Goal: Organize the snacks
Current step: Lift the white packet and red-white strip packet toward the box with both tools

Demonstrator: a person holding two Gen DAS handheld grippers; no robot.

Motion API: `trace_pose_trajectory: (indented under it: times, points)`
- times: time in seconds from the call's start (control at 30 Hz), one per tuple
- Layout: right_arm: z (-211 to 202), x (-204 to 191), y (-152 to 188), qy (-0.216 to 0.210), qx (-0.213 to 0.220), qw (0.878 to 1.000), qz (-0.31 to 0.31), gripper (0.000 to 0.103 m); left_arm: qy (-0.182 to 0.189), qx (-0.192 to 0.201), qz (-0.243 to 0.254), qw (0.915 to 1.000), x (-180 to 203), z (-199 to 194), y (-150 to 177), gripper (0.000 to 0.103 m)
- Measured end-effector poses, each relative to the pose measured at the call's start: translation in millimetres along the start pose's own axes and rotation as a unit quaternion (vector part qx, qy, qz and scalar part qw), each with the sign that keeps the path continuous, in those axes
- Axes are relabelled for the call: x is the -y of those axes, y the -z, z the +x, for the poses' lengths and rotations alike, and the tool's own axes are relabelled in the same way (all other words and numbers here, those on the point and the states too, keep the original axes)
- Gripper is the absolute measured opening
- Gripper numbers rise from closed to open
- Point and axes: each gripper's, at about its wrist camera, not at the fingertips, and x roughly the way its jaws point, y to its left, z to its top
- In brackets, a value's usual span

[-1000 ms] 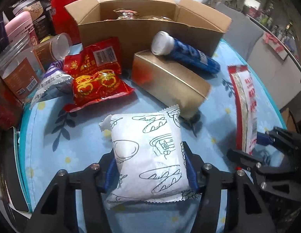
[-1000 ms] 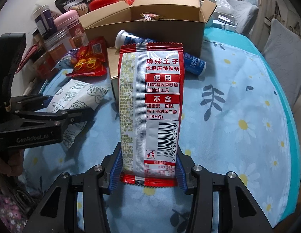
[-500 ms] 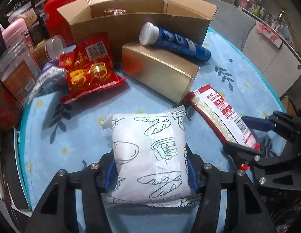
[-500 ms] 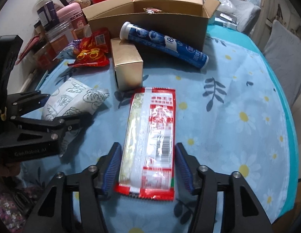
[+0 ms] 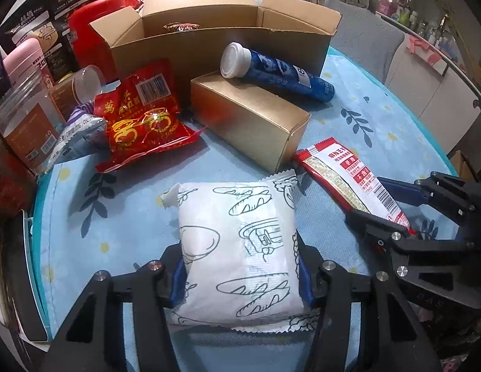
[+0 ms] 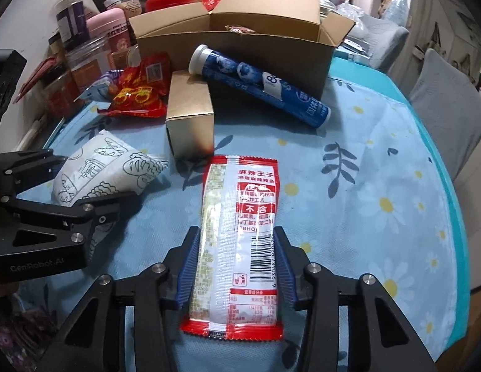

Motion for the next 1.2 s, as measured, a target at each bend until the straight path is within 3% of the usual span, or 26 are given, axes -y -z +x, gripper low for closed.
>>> trace_pose_trajectory:
  times: [0.53,1.2]
  points:
    - [-23.3,-5.0,-3.3,-0.049,0.014,0.998,0.036,0.044,0.049,0.017,-0.013,0.9986,-14.4,-28.5,-5.5,0.053]
    - [-64.3,2.6,-41.7,-0.061,0.090,0.993,0.051,0.044,0.067,0.097,0.007,0.9930,-14.5,-76.0,-52.8,0.053]
